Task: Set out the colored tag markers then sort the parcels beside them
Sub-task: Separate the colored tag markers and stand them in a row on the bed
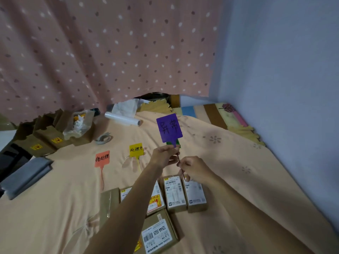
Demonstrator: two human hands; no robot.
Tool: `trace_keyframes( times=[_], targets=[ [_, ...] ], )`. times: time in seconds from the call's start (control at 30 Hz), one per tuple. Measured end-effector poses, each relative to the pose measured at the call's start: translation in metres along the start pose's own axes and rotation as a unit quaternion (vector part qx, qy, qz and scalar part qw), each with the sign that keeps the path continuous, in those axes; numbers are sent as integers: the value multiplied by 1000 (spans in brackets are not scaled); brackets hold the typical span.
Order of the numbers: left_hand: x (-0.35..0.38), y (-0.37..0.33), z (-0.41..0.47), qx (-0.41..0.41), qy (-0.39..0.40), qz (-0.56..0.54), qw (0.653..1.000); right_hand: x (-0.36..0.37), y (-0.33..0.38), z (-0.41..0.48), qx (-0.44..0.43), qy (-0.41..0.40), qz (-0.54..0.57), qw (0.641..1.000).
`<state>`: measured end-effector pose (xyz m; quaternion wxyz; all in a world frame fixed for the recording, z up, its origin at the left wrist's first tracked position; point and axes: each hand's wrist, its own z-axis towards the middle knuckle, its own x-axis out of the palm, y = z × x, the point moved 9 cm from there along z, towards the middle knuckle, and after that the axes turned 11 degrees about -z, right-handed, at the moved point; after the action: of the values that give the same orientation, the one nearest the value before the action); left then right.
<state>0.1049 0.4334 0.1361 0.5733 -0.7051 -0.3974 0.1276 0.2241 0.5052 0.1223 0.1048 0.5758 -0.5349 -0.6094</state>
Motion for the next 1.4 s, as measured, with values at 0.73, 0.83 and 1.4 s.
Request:
trace_keyframes(
  times=[0.73,0.83,1.4],
  targets=[
    [128,172,177,-66,-60,230,969,-77,-223,139,171,-20,56,983],
    [121,198,193,-111,-82,238,961,-64,-245,156,181,2,36,983],
    [114,195,190,-168,-59,239,954,-78,-242,158,230,-2,-196,953]
  ],
)
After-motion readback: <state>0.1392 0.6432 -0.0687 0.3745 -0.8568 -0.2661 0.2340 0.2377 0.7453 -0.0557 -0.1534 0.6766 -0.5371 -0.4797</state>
